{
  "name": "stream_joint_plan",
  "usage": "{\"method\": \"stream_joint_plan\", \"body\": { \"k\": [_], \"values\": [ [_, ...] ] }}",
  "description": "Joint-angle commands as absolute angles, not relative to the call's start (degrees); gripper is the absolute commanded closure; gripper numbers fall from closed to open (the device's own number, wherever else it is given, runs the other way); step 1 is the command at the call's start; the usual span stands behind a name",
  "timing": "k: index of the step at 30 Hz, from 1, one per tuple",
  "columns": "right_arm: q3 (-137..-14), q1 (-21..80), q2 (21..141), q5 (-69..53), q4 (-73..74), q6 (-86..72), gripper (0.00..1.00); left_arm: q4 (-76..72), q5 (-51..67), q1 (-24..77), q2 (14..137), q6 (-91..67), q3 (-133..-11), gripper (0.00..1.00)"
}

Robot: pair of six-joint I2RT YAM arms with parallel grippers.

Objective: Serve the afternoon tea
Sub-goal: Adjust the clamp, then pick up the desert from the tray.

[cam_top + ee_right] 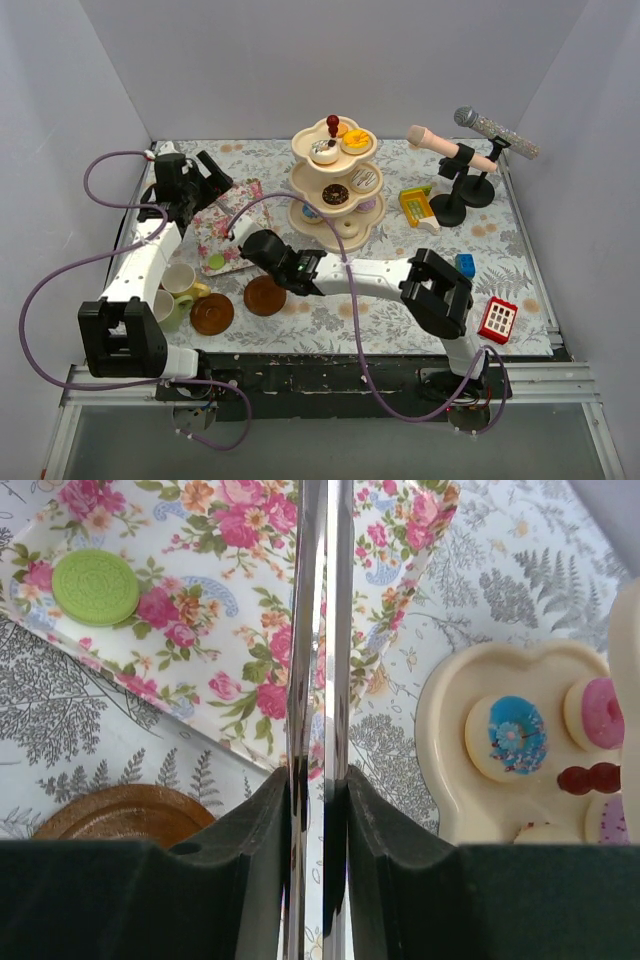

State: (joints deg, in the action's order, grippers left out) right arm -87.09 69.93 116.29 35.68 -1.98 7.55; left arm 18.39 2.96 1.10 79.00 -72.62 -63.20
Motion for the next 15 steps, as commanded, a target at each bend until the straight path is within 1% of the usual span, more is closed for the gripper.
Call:
{"method": "stream_joint_plan", "body": {
  "k": [1, 3, 6, 7, 9, 12, 15],
  "values": [
    [-83.33, 66.1, 109.87, 23.75, -0.09, 1.94, 0.69, 16.26, -3.42, 0.09, 75.41, -70.05, -68.02, 0.1],
    [-82.44, 65.05, 108.73, 20.41, 2.45, 0.79, 0.69, 14.86, -2.99, 0.09, 75.41, -69.35, -69.43, 0.02],
    [-81.83, 63.73, 107.84, 15.57, 3.95, 0.44, 0.68, 13.98, -3.42, 0.09, 76.2, -67.33, -72.06, 0.02],
    [-82.0, 63.11, 107.58, 13.56, 4.56, -1.47, 0.68, 13.8, -4.65, -1.74, 76.38, -66.37, -72.33, 0.02],
    [-83.14, 61.53, 107.58, 9.51, 6.41, -3.59, 0.68, 12.93, -7.98, -2.02, 76.38, -64.43, -71.9, 0.02],
    [-87.61, 59.51, 109.15, 5.02, 10.8, -5.01, 0.67, 10.9, -11.51, -3.07, 76.11, -62.41, -69.0, 0.02],
    [-92.79, 58.98, 111.7, 4.04, 15.1, -4.84, 0.64, 8.62, -12.04, -3.6, 74.71, -62.4, -65.14, 0.02]
  ]
}}
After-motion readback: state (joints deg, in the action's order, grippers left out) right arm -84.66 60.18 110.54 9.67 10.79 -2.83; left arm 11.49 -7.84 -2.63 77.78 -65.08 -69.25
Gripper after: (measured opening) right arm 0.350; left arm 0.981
